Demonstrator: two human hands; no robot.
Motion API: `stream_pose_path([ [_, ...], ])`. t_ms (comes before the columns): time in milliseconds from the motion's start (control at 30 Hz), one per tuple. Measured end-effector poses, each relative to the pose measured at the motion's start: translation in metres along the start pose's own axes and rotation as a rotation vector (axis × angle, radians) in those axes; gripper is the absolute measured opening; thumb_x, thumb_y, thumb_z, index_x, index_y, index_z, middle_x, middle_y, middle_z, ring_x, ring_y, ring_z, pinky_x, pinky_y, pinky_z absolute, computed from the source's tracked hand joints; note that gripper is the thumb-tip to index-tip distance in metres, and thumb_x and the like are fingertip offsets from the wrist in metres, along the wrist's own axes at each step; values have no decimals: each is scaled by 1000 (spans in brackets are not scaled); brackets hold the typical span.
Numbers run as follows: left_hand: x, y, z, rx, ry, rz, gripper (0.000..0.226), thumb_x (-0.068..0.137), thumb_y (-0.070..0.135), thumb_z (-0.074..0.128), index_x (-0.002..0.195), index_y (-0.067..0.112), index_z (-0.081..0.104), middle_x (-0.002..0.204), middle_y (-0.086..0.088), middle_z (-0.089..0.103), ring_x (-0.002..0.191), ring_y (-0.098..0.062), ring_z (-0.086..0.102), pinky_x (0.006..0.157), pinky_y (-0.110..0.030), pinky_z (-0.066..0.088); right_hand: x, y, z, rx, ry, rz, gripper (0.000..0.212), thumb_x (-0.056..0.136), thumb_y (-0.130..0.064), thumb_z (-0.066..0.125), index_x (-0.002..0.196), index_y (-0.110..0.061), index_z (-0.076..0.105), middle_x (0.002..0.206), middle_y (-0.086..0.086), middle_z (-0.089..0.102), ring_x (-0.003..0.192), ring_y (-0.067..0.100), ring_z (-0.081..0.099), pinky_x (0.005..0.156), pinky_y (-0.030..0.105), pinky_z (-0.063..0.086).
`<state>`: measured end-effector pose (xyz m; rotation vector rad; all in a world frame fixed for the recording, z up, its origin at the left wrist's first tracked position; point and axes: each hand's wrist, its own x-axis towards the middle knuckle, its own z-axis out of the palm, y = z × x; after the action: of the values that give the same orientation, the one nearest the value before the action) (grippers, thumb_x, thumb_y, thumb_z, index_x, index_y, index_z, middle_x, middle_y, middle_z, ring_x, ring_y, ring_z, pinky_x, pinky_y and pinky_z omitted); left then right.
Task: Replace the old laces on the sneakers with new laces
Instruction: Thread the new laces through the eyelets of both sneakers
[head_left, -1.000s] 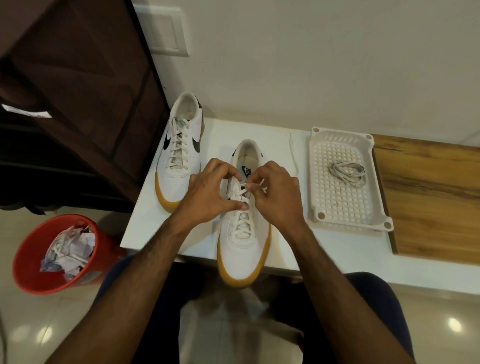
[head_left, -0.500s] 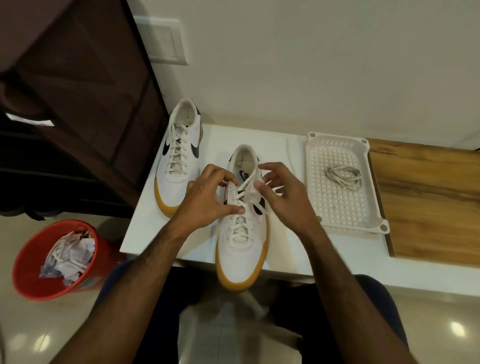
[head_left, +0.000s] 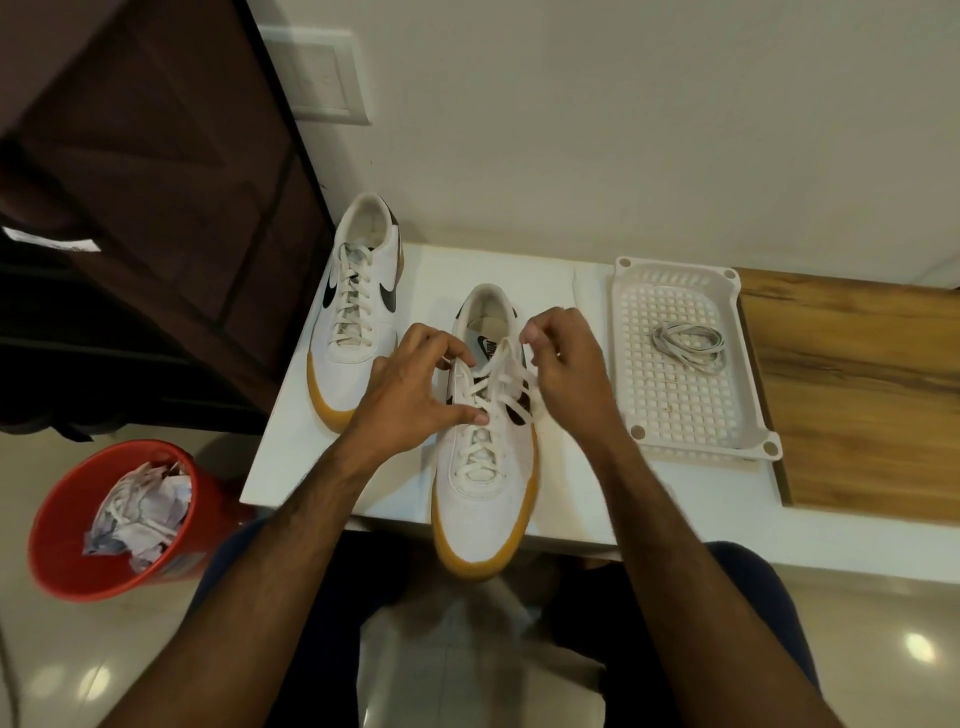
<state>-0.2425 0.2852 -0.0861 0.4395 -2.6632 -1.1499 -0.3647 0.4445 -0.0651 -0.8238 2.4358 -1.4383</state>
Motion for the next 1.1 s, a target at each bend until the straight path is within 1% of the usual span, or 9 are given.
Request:
stream_pose_path([
  [167, 1, 0, 2, -2, 3, 22, 65, 56, 46, 95, 107, 41, 55, 117, 16, 46, 107, -7, 59, 96, -50, 49, -7, 3, -13, -5, -71, -51, 11, 97, -15, 62, 99, -20, 72, 92, -2, 56, 82, 6, 58, 78, 22, 48],
  [400, -1, -5, 5, -20, 13, 32, 68, 60, 34, 96, 114, 21, 58, 119, 7, 46, 108, -10, 57, 86, -24, 50, -3, -1, 27, -233, -197, -50, 15, 90, -29, 68, 102, -26, 76, 99, -6, 52, 94, 15, 57, 89, 47, 51],
  [633, 1, -4, 4, -2, -6, 17, 68, 58, 34, 97, 112, 23, 57, 116, 9, 46, 107, -7, 56, 83, -8, 41, -8, -1, 31, -353, -94, -55, 13, 89, -31, 65, 95, -20, 66, 101, -5, 50, 88, 17, 57, 82, 42, 50],
  [700, 0, -4, 3, -13, -15, -4, 67, 60, 35, 96, 113, 25, 57, 118, 10, 45, 109, -7, 56, 84, -10, 41, -10, -2, 30, -178, -27, -18, 9, 91, -27, 62, 94, -18, 62, 101, -4, 51, 88, 15, 57, 80, 40, 51],
  [800, -2, -2, 0, -4, -38, -13, 63, 64, 42, 93, 115, 33, 57, 119, 14, 42, 109, -6, 56, 88, -18, 45, -3, -5, 0, 414, -14, 184, 9, 96, -17, 52, 91, -12, 57, 98, 4, 63, 89, 12, 62, 80, 32, 47],
  [867, -3, 0, 1, 63, -41, 25, 58, 70, 48, 88, 118, 38, 58, 117, 15, 39, 107, -10, 54, 92, -31, 47, -1, -9, -33, 820, -126, 251, 12, 95, -10, 45, 85, -12, 52, 81, 8, 64, 77, 21, 63, 73, 31, 49],
  [933, -3, 3, 1, 146, -27, 66, 49, 76, 50, 82, 119, 40, 60, 115, 14, 37, 111, -13, 49, 96, -39, 42, -6, -8, -61, 971, -287, 328, 17, 95, -7, 41, 80, -12, 48, 67, 9, 50, 57, 23, 50, 57, 30, 45],
  [1000, -3, 5, 2, 185, -11, 89, 37, 83, 47, 78, 116, 39, 63, 115, 12, 37, 116, -15, 46, 97, -41, 36, -14, -1, -75, 654, -388, 378, 20, 96, -6, 43, 78, -9, 51, 62, 9, 46, 47, 22, 40, 47, 27, 36],
  [1100, -2, 5, 4, 199, 20, 110, 25, 87, 42, 75, 110, 38, 65, 114, 11, 38, 116, -17, 46, 93, -42, 35, -18, 19, -73, -158, -396, 313, 12, 94, -19, 59, 86, -14, 67, 73, -4, 69, 58, 16, 62, 54, 28, 48],
])
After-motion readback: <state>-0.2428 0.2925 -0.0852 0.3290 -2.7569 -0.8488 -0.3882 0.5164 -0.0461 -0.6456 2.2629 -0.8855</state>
